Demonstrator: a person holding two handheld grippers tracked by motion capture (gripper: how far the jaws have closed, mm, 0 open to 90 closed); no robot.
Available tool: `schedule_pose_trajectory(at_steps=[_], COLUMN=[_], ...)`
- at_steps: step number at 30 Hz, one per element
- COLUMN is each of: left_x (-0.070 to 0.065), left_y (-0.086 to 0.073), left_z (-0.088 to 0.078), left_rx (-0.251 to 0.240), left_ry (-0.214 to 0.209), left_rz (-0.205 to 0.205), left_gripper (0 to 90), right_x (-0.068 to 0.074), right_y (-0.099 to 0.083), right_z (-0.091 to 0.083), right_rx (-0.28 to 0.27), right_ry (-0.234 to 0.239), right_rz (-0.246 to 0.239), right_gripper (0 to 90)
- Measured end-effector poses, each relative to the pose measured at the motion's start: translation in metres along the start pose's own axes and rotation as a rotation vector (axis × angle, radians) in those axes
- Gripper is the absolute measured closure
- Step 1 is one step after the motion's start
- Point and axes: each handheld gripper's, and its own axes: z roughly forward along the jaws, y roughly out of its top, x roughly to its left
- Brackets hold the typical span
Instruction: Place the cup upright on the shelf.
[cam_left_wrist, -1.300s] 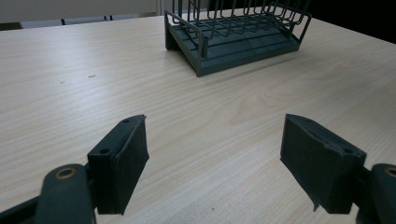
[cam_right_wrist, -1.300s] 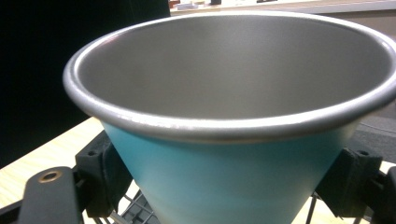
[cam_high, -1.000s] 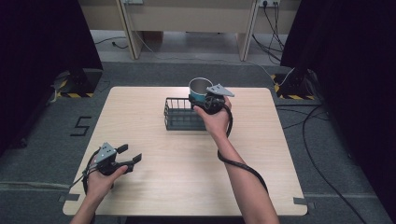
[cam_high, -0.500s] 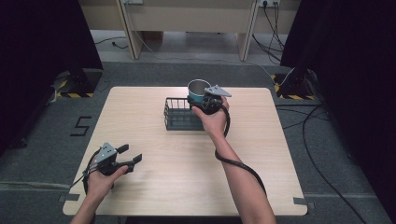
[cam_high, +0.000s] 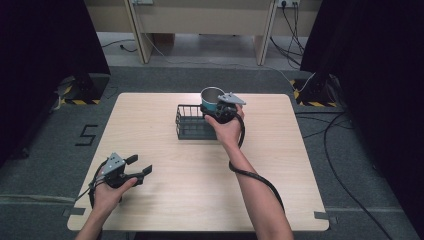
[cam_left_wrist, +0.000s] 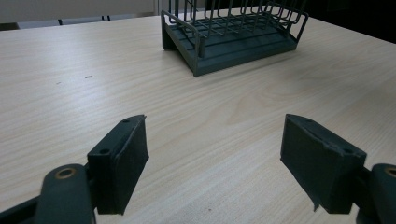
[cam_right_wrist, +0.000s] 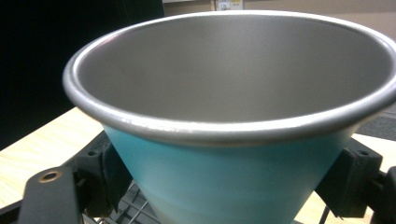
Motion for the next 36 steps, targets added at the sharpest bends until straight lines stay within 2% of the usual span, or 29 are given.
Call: schedule_pose_trajectory(at_steps=[36], left_x=[0.000], left_y=[0.000], left_z=[0.000], left_rx=[-0.002], left_ry=[-0.003], left_rz=[-0.002], left_gripper=[22.2], right_x=[0.003], right_y=[-0.014], right_z=[0.011], right_rx=[0.033], right_ry=[-0.007], right_rz=[0.004], right_gripper=[18.1])
